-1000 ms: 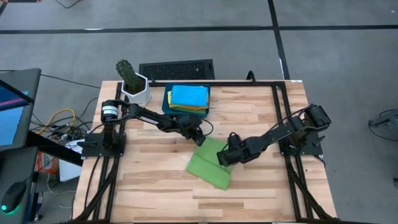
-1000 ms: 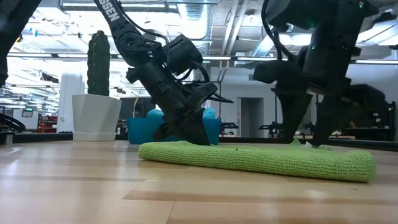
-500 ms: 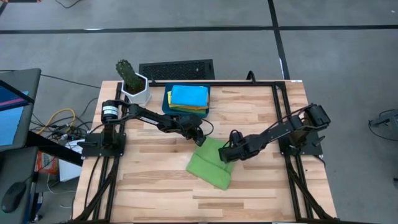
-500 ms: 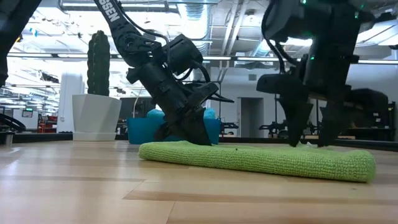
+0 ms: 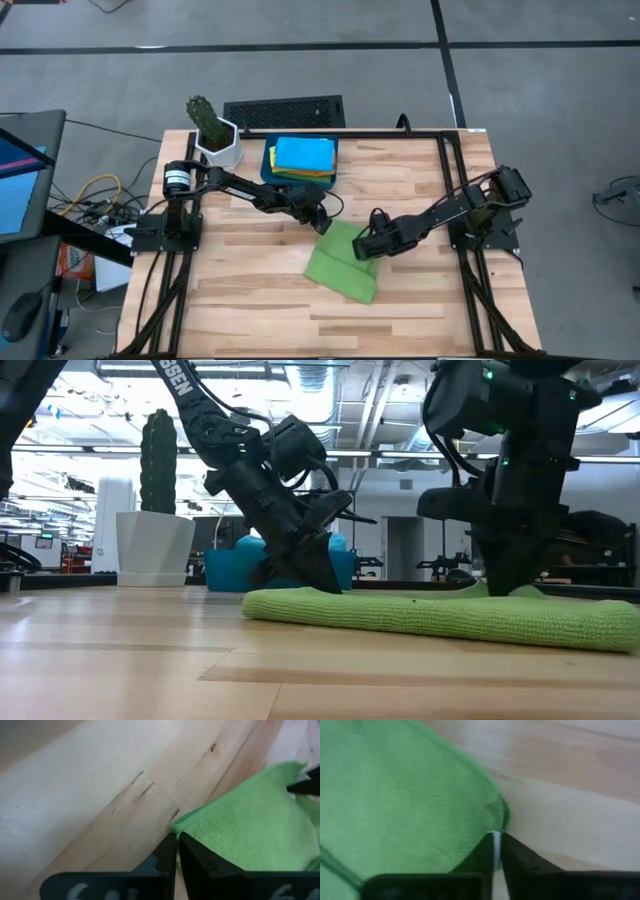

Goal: Fold microfiber towels
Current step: Fold the green towel

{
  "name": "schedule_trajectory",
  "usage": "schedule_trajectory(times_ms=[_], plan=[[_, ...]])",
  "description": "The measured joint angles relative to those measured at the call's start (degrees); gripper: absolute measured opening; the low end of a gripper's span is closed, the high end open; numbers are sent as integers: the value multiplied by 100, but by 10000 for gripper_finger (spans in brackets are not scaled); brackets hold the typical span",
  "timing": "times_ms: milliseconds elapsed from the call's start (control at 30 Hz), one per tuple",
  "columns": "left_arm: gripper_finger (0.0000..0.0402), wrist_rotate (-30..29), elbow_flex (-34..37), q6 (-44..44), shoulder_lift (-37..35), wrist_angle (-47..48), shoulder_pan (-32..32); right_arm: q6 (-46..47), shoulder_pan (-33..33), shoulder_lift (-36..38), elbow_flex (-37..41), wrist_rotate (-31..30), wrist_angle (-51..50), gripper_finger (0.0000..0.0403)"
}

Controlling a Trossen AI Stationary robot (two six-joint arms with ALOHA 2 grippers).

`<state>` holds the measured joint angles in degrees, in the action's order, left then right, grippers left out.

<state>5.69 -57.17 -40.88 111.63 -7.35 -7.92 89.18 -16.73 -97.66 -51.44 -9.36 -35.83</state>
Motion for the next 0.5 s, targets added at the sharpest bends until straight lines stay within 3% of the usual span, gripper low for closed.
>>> schedule_trajectory(times_ms=[67, 267, 500], plan=[[10, 7, 0, -40, 0, 7, 2, -198, -13, -9, -93, 63, 57, 15], [2, 305, 0, -230, -94, 7, 14, -350, -54, -7, -440, -86, -515, 31], [0, 274, -3, -233, -580, 30, 175, -415, -472, -7, -886, -707, -1159, 14]])
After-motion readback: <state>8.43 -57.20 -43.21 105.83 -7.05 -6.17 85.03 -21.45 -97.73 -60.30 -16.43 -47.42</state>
